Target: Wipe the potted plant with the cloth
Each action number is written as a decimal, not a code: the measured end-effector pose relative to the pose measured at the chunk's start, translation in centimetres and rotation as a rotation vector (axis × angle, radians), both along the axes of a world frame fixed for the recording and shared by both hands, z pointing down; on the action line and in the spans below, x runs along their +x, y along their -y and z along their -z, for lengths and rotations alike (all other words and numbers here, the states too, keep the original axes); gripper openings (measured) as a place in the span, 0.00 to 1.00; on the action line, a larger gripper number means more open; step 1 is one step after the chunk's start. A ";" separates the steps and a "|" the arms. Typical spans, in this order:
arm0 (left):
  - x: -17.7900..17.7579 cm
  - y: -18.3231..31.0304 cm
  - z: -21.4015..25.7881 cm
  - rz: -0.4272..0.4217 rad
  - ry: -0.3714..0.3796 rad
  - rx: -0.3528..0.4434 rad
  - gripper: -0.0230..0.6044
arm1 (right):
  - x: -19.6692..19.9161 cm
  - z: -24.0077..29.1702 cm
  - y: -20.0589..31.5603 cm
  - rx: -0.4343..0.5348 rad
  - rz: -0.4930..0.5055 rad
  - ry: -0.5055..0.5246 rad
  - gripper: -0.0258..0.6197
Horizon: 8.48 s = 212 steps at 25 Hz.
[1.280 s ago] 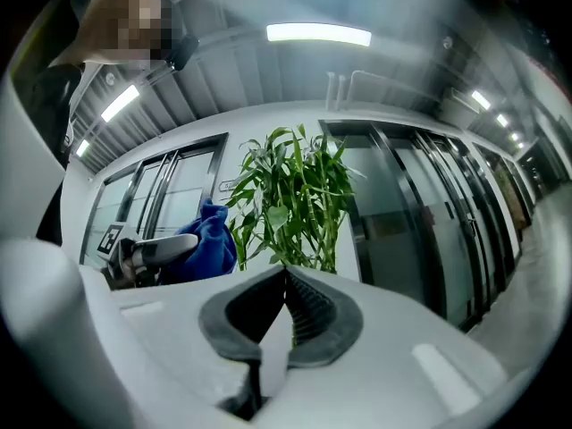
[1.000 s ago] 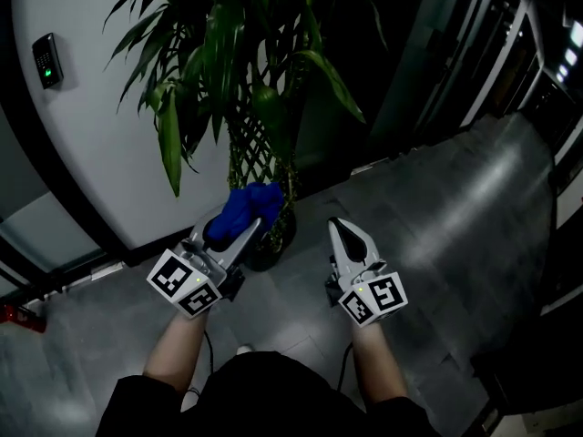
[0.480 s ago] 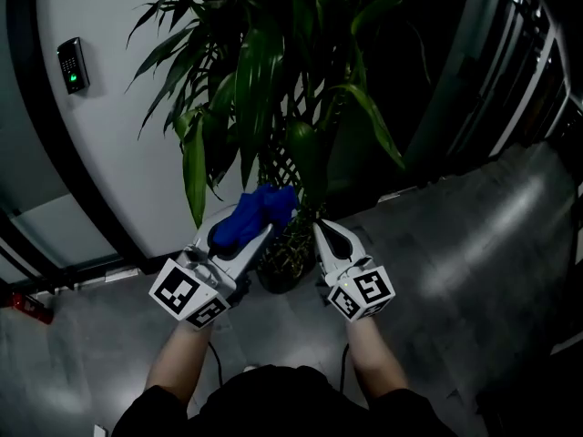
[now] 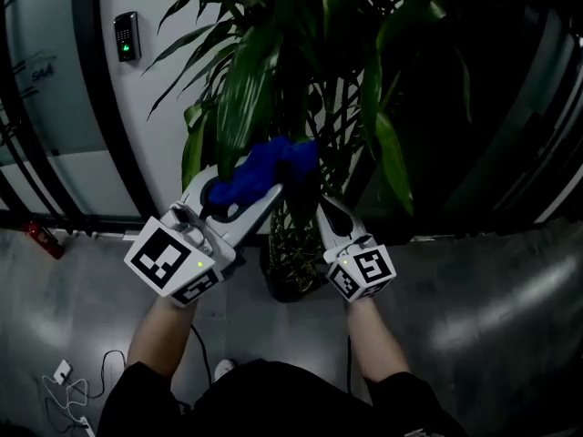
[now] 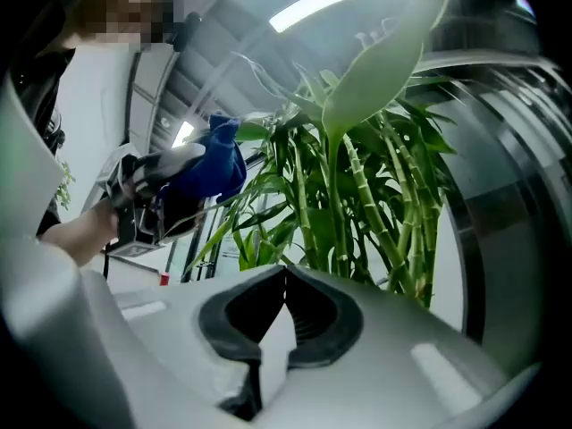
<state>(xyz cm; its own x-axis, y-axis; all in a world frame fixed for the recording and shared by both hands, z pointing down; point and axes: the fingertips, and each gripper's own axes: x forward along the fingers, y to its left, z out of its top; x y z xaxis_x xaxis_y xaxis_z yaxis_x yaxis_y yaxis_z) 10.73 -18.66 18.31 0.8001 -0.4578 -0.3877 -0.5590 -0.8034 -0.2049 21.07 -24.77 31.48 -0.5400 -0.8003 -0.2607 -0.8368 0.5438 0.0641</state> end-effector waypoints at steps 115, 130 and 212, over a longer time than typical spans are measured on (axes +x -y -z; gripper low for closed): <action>-12.3 -20.6 -21.8 0.354 -0.193 -0.424 0.28 | 3.5 -9.3 -23.2 -0.210 0.134 0.124 0.04; -0.9 -28.1 -20.6 0.327 -0.176 -0.431 0.28 | 10.8 -8.5 -29.7 -0.208 0.147 0.232 0.04; 11.8 -11.8 -7.4 0.132 -0.048 -0.222 0.28 | 15.0 -2.9 -16.2 -0.015 0.056 -0.008 0.04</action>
